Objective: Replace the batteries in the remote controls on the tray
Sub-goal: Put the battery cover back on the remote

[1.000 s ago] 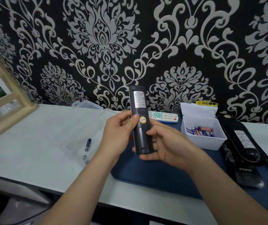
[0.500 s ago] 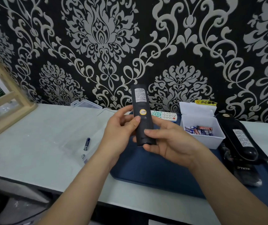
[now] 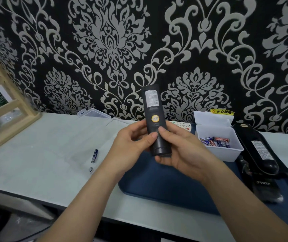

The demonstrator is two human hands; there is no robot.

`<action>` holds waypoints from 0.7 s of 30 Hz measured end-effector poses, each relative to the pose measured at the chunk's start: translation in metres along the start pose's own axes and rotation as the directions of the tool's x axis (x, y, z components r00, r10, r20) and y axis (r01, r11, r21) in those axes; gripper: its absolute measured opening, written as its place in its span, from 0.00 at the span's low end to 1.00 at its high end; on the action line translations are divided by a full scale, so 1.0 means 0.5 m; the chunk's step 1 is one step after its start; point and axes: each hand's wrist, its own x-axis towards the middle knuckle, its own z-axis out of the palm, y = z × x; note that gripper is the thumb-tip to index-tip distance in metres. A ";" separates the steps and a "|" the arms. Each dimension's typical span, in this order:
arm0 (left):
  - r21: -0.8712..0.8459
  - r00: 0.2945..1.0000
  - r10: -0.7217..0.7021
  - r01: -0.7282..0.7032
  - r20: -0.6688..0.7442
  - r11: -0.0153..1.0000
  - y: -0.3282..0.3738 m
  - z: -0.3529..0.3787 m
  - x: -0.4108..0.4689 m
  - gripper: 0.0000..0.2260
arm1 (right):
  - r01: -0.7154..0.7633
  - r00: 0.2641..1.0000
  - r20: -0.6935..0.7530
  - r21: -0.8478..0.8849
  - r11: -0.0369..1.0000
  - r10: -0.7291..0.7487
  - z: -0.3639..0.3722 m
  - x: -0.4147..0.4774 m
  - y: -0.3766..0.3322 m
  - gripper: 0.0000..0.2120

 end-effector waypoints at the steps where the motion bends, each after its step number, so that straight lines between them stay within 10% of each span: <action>1: -0.021 1.000 0.008 -0.008 -0.008 1.000 0.001 0.006 -0.002 0.17 | 0.014 0.999 -0.039 -0.042 0.999 -0.015 0.004 0.002 0.004 0.13; 13: -0.257 0.978 -0.114 0.066 -0.174 0.964 -0.010 0.049 -0.006 0.09 | 0.047 0.996 -0.066 -0.109 0.993 -0.055 0.022 0.008 0.025 0.15; 17: 0.206 0.966 0.184 -0.146 -0.181 0.968 -0.017 0.031 -0.005 0.16 | 0.070 0.990 -0.124 0.001 0.998 -0.069 0.015 0.015 0.012 0.14; 21: 0.675 0.959 0.269 -0.255 0.087 0.692 -0.022 0.040 -0.022 0.31 | 0.103 0.961 -0.266 0.111 0.989 -0.070 0.009 0.014 0.010 0.10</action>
